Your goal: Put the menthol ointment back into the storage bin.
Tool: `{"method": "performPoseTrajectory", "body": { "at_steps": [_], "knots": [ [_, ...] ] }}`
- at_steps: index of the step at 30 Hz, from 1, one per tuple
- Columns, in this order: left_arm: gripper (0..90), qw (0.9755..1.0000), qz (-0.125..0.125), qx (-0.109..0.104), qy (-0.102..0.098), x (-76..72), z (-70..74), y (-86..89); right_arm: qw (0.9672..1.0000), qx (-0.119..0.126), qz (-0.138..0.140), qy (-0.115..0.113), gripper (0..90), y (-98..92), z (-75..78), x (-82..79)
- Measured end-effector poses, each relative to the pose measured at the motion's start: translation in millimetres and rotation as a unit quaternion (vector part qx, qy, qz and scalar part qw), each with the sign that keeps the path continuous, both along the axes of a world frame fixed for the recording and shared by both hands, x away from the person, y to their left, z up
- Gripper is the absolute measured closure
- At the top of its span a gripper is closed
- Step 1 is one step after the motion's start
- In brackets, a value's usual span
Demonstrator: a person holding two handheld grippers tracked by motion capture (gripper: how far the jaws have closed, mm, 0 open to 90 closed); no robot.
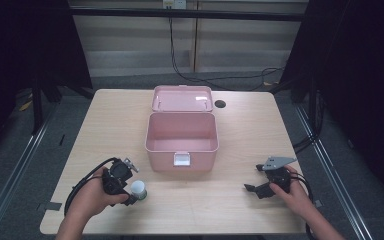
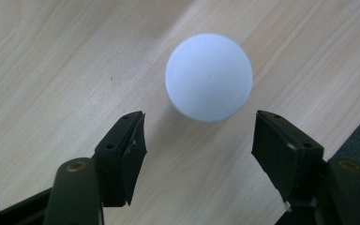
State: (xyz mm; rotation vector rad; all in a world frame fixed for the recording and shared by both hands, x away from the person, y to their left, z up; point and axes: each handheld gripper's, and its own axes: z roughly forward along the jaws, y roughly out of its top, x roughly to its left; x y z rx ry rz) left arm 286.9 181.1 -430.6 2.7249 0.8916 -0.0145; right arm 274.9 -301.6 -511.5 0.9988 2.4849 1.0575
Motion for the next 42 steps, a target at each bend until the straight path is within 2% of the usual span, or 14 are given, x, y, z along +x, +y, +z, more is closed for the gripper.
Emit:
{"method": "performPoseTrajectory", "body": {
  "at_steps": [8, 15, 20, 22, 29, 42],
  "knots": [
    [40.6, 0.9999, -0.003, -0.001, 0.013, 11.5, -0.9, -14.5, 1.0000, 0.000, 0.000, 0.000, 8.9, 0.0, 0.0, -0.1],
    [47.9, 0.9997, 0.008, -0.007, 0.021, 16.5, -4.9, -21.0, 1.0000, 0.000, 0.000, 0.000, 8.9, 0.0, 0.0, 0.0],
    [50.3, 0.9990, 0.029, -0.002, 0.032, 19.3, -3.4, -21.4, 1.0000, 0.000, 0.000, 0.000, 8.9, 0.0, 0.0, -0.1],
    [50.3, 0.9985, 0.040, -0.007, 0.038, 19.2, -1.7, -21.4, 1.0000, 0.000, 0.000, 0.000, 8.8, 0.0, 0.0, 0.0],
    [50.4, 0.9971, 0.058, -0.011, 0.049, 21.5, 17.5, -19.1, 1.0000, 0.000, 0.000, 0.000, 8.8, 0.0, 0.0, -0.1],
    [50.4, 0.9958, 0.066, -0.016, 0.062, 29.7, 64.8, -21.8, 1.0000, 0.001, -0.001, -0.002, 8.9, 0.1, -0.1, 0.2]
  ]
}}
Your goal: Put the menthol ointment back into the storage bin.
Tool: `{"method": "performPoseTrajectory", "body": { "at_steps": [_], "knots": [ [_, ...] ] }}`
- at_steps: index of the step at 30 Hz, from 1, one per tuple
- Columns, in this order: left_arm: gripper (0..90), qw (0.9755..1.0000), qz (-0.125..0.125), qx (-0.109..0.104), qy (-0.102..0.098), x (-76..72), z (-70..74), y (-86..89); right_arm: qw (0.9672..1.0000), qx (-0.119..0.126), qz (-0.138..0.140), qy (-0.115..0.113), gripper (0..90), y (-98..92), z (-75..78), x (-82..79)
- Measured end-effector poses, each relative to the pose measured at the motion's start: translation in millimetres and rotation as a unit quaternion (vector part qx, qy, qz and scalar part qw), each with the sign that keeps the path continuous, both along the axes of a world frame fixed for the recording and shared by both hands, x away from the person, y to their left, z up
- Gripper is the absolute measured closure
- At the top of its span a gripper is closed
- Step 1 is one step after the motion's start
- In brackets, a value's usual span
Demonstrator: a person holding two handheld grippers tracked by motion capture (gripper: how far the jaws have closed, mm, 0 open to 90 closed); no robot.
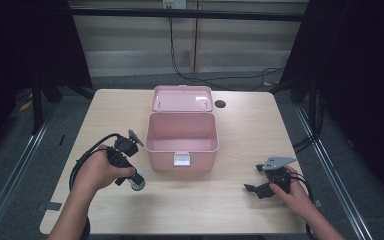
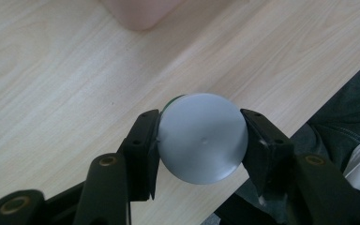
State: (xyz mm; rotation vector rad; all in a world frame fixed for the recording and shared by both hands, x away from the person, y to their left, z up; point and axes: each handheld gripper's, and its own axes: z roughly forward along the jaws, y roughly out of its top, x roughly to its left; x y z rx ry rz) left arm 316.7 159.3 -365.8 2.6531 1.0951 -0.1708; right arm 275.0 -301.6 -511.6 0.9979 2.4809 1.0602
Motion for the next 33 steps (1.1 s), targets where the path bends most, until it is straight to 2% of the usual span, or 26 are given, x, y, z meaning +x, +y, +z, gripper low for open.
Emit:
{"method": "performPoseTrajectory", "body": {
  "at_steps": [14, 17, 18, 25, 29, 33],
  "knots": [
    [50.4, 1.0000, -0.006, 0.004, 0.003, 10.6, 36.6, -6.9, 1.0000, 0.000, 0.000, 0.000, 8.9, 0.0, 0.1, 0.0],
    [50.4, 0.9999, -0.004, 0.009, 0.000, 13.2, 44.6, -9.8, 1.0000, 0.000, 0.000, 0.000, 8.9, 0.0, 0.1, 0.0],
    [50.4, 0.9999, -0.010, 0.012, 0.000, 14.7, 47.5, -10.4, 1.0000, 0.000, 0.000, 0.000, 8.9, 0.0, 0.1, 0.0],
    [50.5, 0.9999, -0.009, 0.002, -0.009, 20.4, 64.4, -17.4, 1.0000, -0.001, 0.000, 0.001, 8.9, -0.1, 0.2, 0.0],
    [50.4, 0.9999, -0.010, -0.005, -0.005, 24.7, 71.8, -20.1, 1.0000, -0.001, 0.000, 0.001, 8.9, -0.1, 0.2, 0.0],
    [50.4, 0.9998, -0.008, -0.009, -0.014, 30.7, 81.9, -24.4, 1.0000, 0.000, 0.000, 0.001, 8.8, -0.1, 0.2, 0.0]
  ]
}}
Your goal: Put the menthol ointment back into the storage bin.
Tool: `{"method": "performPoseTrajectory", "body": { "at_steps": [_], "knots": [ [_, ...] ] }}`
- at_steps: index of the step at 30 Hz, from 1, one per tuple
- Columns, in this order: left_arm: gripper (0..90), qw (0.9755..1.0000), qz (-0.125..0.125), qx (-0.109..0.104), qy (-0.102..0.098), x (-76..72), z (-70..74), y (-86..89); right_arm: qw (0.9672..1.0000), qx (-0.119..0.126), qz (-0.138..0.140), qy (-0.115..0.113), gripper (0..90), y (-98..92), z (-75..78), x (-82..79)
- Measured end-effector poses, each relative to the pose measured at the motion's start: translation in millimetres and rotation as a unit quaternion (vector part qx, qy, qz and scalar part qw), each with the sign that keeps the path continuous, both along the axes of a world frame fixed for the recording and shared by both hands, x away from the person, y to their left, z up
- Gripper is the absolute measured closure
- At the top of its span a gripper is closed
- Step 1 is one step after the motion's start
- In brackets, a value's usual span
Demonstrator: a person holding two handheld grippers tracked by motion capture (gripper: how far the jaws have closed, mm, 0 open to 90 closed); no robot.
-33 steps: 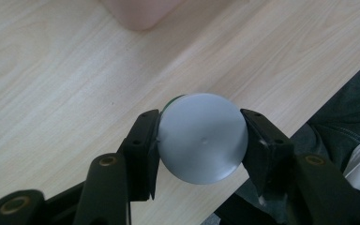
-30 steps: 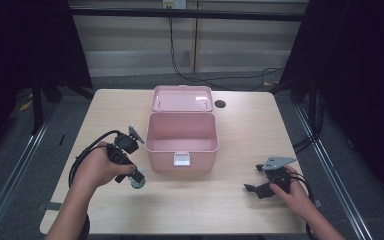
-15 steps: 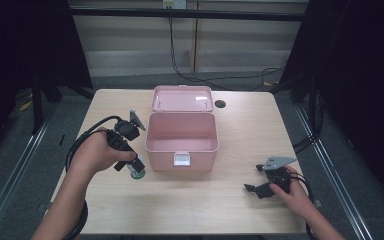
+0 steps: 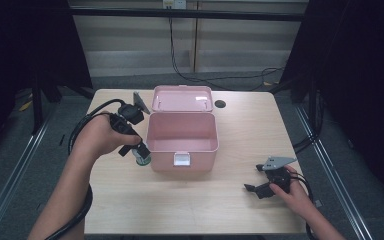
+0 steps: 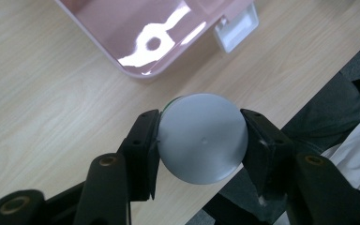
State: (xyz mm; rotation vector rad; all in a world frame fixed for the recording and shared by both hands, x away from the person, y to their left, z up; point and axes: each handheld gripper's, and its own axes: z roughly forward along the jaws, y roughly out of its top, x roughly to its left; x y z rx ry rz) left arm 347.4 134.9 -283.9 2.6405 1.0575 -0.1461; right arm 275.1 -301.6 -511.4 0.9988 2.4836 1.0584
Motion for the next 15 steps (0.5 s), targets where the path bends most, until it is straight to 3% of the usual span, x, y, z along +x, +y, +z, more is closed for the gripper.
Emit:
{"method": "performPoseTrajectory", "body": {
  "at_steps": [15],
  "knots": [
    [50.5, 0.9999, 0.007, 0.003, -0.013, 22.1, 27.1, -21.2, 1.0000, 0.000, 0.000, 0.000, 8.9, 0.0, 0.0, 0.0]
  ]
}}
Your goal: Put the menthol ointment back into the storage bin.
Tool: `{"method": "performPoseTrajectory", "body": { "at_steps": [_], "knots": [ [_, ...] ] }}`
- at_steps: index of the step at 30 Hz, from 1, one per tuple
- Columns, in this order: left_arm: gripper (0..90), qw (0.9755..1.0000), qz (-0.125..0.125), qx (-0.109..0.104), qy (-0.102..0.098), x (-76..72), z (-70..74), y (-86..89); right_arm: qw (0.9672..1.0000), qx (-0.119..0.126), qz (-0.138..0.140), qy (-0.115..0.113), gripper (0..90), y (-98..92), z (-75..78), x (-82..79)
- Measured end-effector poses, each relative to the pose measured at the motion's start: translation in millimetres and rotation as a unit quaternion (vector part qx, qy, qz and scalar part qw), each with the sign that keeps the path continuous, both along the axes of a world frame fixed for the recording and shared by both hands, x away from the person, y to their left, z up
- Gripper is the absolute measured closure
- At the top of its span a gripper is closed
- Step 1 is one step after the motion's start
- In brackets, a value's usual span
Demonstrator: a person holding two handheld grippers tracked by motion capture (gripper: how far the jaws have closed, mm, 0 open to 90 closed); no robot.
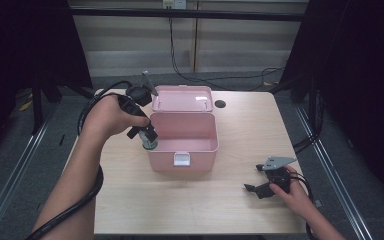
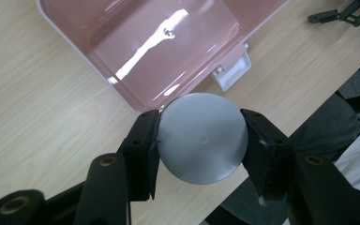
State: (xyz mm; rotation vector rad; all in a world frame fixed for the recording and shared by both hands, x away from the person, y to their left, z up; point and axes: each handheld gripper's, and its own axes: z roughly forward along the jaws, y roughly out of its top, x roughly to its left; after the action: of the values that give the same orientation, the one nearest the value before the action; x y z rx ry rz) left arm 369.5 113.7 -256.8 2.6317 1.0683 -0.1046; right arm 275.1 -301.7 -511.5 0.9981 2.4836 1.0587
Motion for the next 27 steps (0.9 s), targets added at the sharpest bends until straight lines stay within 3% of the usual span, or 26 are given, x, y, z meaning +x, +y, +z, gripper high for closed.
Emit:
{"method": "performPoseTrajectory", "body": {
  "at_steps": [10, 22, 27],
  "knots": [
    [50.5, 0.9999, 0.011, -0.009, -0.007, 20.7, -0.6, -18.8, 1.0000, -0.001, 0.000, 0.002, 8.8, 0.0, 0.1, -0.2],
    [50.5, 0.9990, 0.042, 0.004, -0.014, 42.8, -23.3, -37.0, 1.0000, 0.000, 0.000, 0.002, 8.8, 0.0, 0.1, -0.2],
    [50.5, 0.9988, 0.043, 0.006, -0.023, 48.6, -29.5, -44.0, 1.0000, -0.001, 0.001, 0.000, 8.8, -0.2, 0.0, 0.1]
  ]
}}
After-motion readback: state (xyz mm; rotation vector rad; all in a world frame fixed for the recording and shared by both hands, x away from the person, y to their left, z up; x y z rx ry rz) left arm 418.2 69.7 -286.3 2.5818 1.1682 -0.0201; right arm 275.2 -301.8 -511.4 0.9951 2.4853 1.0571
